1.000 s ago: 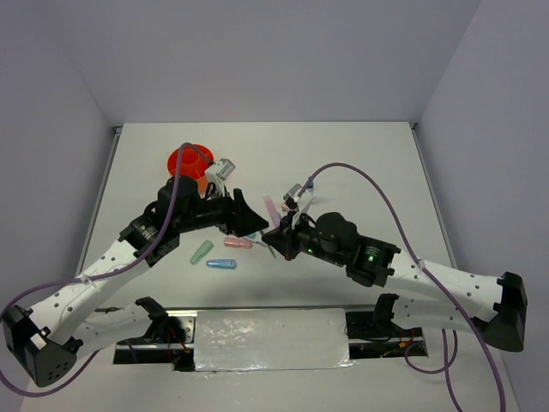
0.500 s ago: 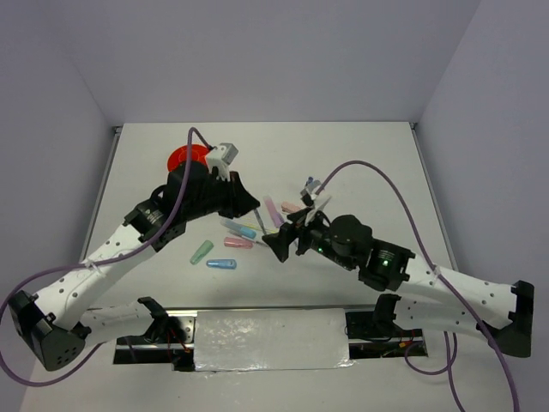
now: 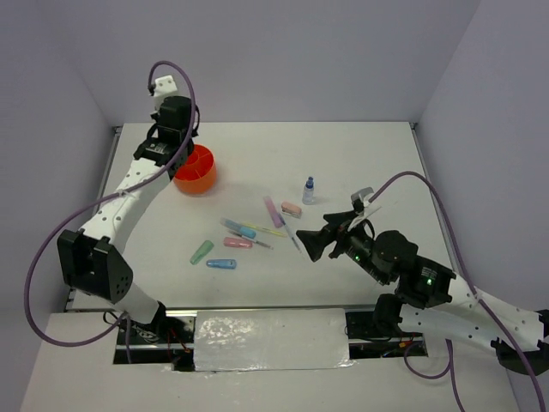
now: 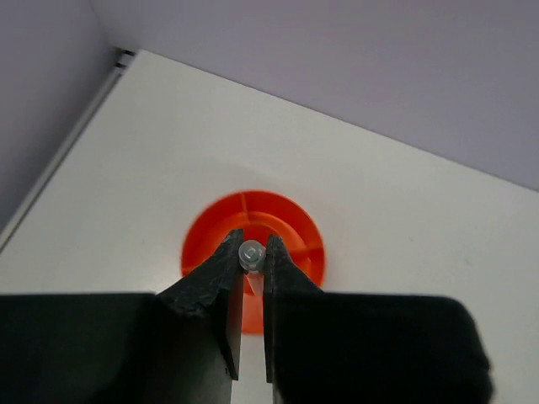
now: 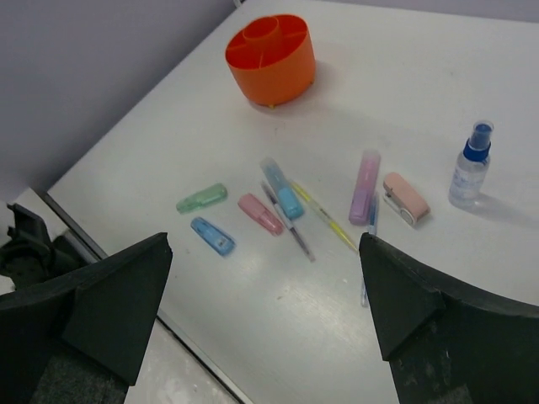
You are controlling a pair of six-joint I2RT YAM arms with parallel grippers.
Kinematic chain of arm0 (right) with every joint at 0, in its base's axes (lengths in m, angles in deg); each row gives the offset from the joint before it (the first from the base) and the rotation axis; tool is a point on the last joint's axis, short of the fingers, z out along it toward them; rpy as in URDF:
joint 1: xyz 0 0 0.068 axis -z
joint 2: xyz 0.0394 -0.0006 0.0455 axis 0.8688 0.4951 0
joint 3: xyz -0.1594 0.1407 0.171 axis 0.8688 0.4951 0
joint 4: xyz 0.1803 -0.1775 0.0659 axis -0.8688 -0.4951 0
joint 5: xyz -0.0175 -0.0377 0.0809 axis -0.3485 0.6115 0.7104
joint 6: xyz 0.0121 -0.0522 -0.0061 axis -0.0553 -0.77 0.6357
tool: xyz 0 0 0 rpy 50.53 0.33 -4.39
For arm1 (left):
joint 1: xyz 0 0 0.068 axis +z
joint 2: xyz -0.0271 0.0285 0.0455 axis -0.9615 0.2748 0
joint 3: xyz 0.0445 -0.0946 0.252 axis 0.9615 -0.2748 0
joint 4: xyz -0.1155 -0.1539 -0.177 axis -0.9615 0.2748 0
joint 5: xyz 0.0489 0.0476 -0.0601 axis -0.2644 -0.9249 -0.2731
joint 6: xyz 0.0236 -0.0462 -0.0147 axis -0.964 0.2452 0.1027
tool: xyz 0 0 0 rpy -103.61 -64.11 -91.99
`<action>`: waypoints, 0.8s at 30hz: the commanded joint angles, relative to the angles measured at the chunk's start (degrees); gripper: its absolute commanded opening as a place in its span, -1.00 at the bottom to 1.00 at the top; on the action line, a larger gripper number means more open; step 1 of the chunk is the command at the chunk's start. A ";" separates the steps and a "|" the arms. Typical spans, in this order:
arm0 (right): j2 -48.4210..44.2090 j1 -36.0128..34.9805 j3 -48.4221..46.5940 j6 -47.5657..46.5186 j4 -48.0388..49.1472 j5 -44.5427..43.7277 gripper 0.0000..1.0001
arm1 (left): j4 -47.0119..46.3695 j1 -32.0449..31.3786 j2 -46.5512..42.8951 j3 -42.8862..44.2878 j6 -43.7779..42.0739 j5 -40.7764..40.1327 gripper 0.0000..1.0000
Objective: Sort the stationery into containers
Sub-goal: Place the pen in the storage box.
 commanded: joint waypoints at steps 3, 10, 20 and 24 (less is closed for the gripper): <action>-2.10 -0.30 2.25 -1.01 -4.04 -0.08 0.99 | -16.90 6.28 3.14 -0.56 -6.38 0.31 -1.00; -0.79 -0.30 1.03 -2.42 -5.18 -0.16 0.99 | -20.33 7.16 7.11 -1.87 -4.73 1.98 -1.00; 2.37 -0.30 0.06 -3.21 -3.25 0.80 0.99 | -22.61 7.43 4.48 -10.48 1.08 4.71 -0.90; 2.38 -0.30 0.32 -2.95 -2.90 1.68 0.99 | -22.10 7.43 5.09 -11.20 1.78 5.15 -0.89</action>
